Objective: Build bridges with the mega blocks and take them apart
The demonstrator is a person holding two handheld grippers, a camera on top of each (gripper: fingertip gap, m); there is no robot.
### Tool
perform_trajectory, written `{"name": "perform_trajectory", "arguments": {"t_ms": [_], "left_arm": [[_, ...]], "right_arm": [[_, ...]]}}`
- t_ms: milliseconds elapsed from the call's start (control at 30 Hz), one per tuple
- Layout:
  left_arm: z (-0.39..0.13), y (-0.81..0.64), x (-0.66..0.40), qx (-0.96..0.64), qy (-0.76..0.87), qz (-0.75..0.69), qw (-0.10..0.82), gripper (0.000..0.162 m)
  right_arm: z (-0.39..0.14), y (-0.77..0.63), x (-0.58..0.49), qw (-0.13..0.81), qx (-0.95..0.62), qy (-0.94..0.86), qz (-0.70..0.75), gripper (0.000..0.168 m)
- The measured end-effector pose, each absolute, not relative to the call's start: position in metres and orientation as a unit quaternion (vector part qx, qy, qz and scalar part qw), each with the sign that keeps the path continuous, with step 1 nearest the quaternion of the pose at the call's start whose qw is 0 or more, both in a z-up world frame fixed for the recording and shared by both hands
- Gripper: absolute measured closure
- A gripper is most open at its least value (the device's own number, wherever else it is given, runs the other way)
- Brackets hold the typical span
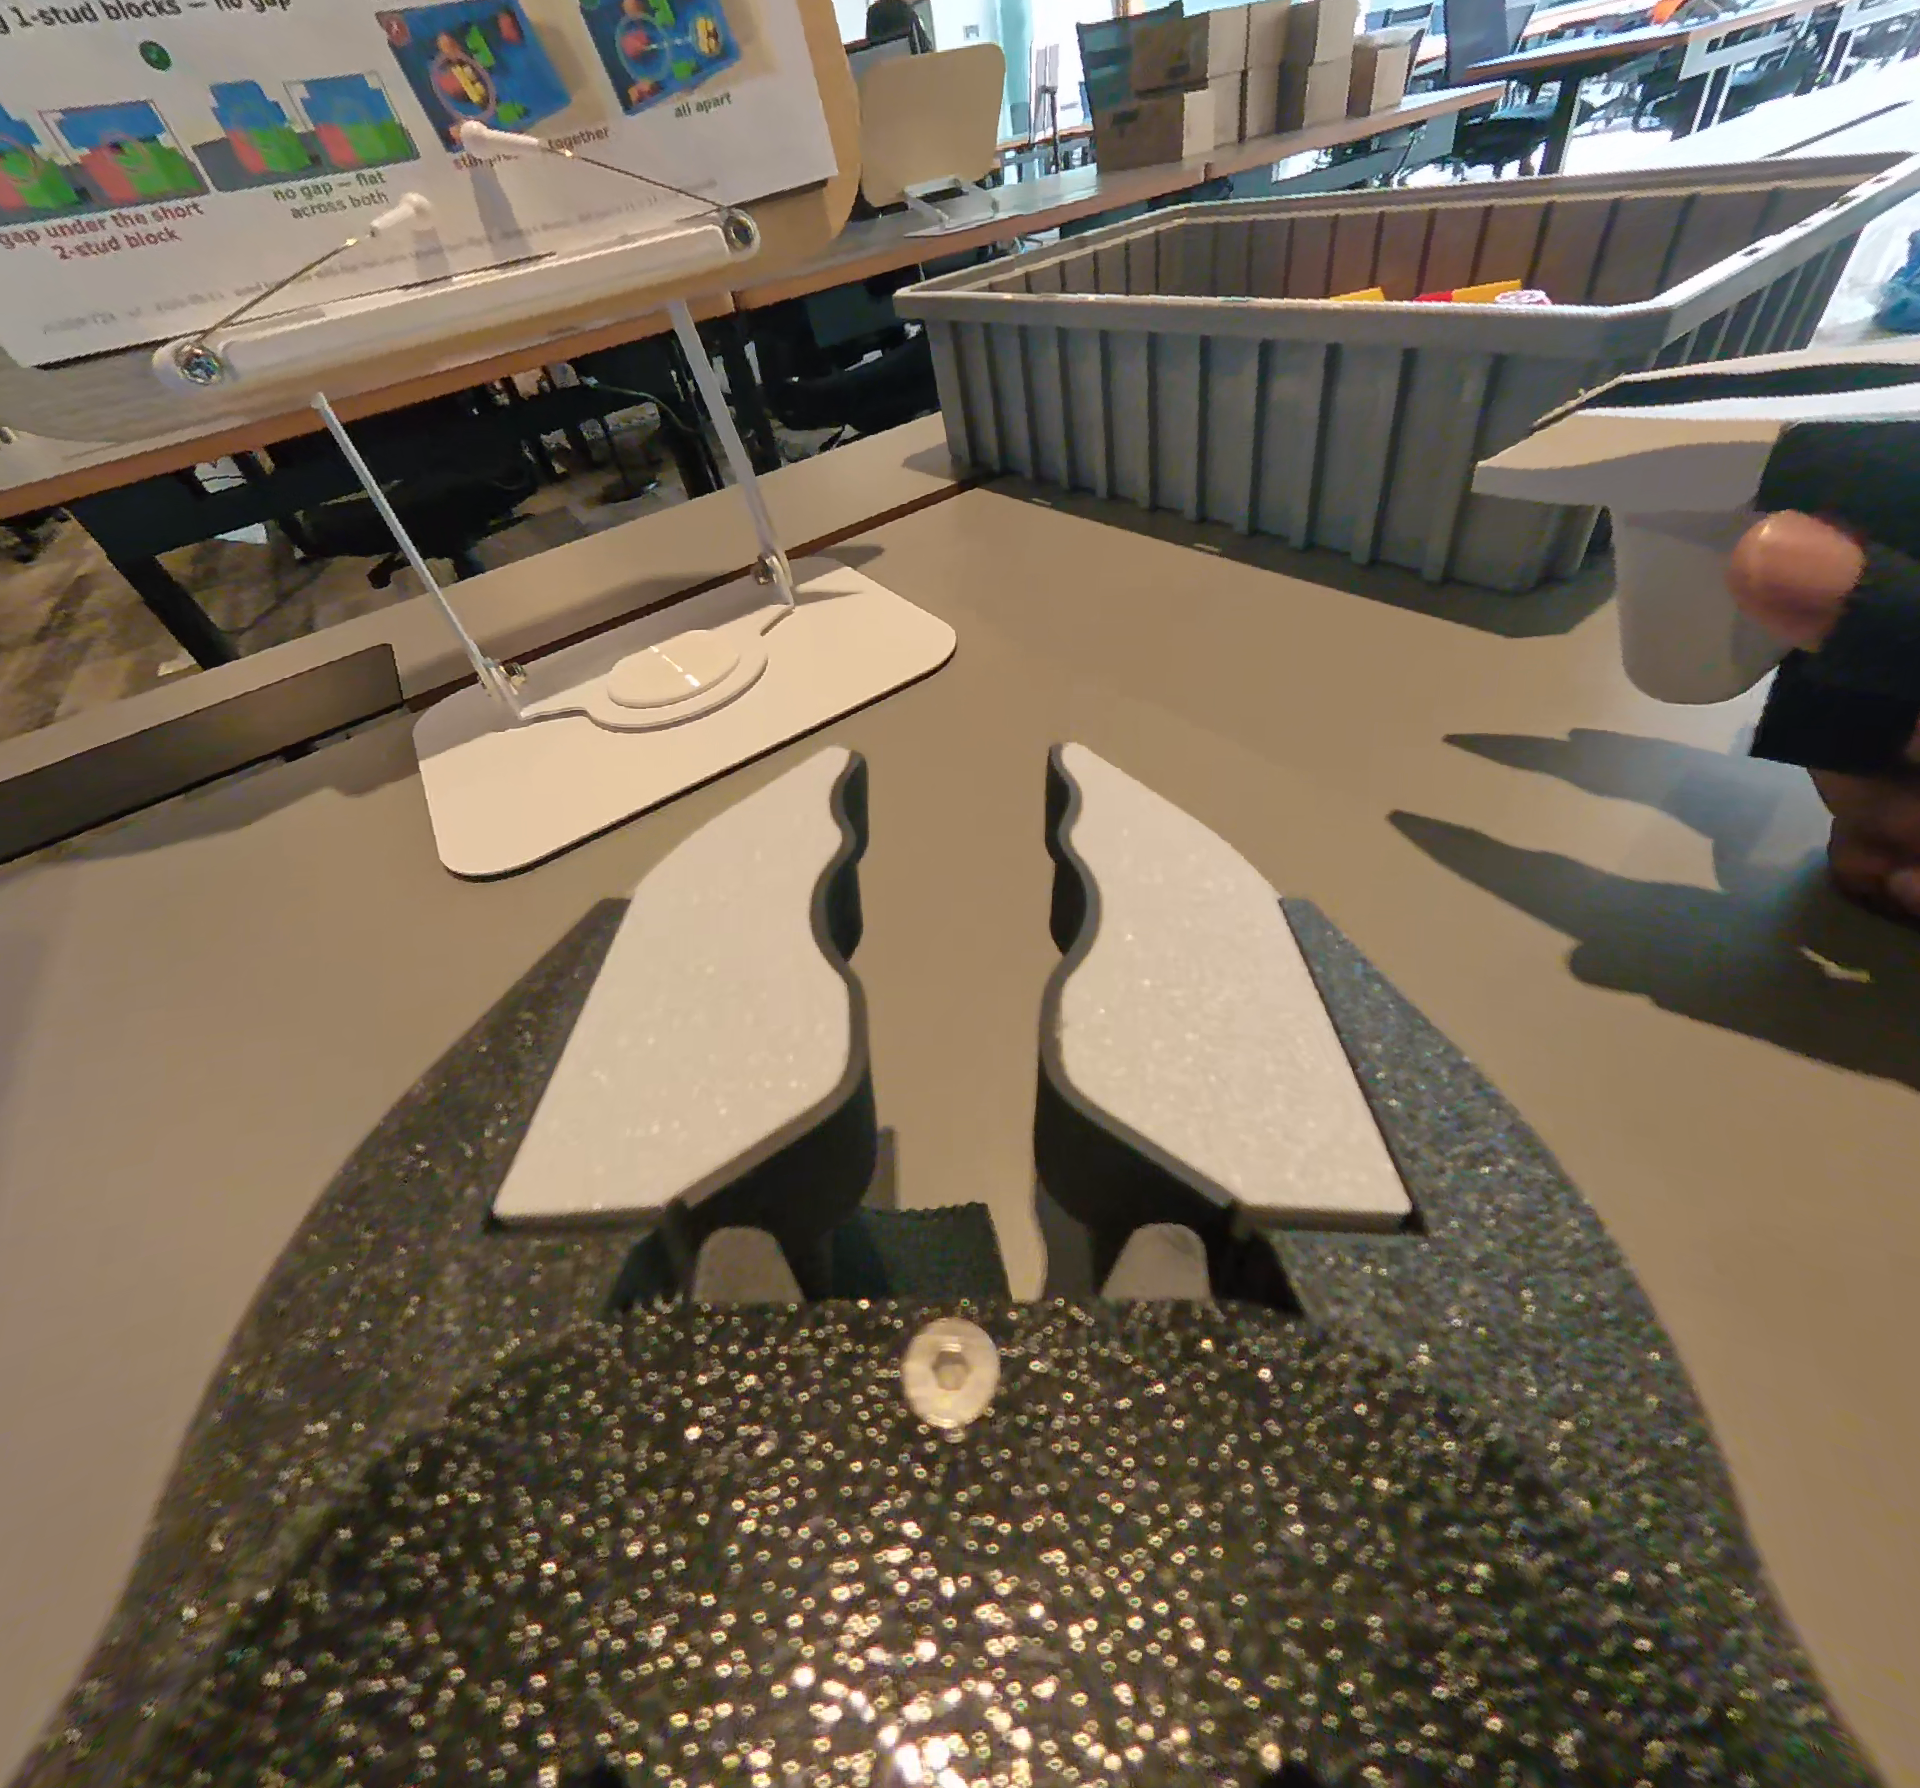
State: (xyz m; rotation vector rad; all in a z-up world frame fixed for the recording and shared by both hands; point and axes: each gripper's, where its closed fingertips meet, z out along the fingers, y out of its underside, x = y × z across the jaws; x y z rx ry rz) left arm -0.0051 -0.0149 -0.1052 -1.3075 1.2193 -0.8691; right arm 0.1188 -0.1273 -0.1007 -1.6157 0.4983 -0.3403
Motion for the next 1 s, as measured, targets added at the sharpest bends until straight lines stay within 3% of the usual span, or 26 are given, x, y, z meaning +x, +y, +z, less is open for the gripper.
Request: {"name": "perform_trajectory", "arguments": {"t_ms": [400,567,700,1000], "left_arm": [[-0.106,-0.013,-0.006,-0.556,0.512,-0.358,0.549,0.13],[-0.125,0.01,-0.004,-0.626,0.497,-0.258,0.543,0.131],[-0.138,0.018,-0.003,-0.661,0.49,-0.19,0.536,0.122],[-0.127,0.002,0.022,-0.7,0.406,-0.26,0.527,0.1]], "right_arm": [[-0.101,-0.128,0.119,0.651,-0.711,0.223,-0.147,0.131],[-0.101,-0.129,0.12,0.65,-0.711,0.225,-0.149,0.131],[-0.101,-0.129,0.12,0.65,-0.709,0.226,-0.155,0.131],[-0.101,-0.129,0.12,0.649,-0.709,0.226,-0.158,0.131]]}}
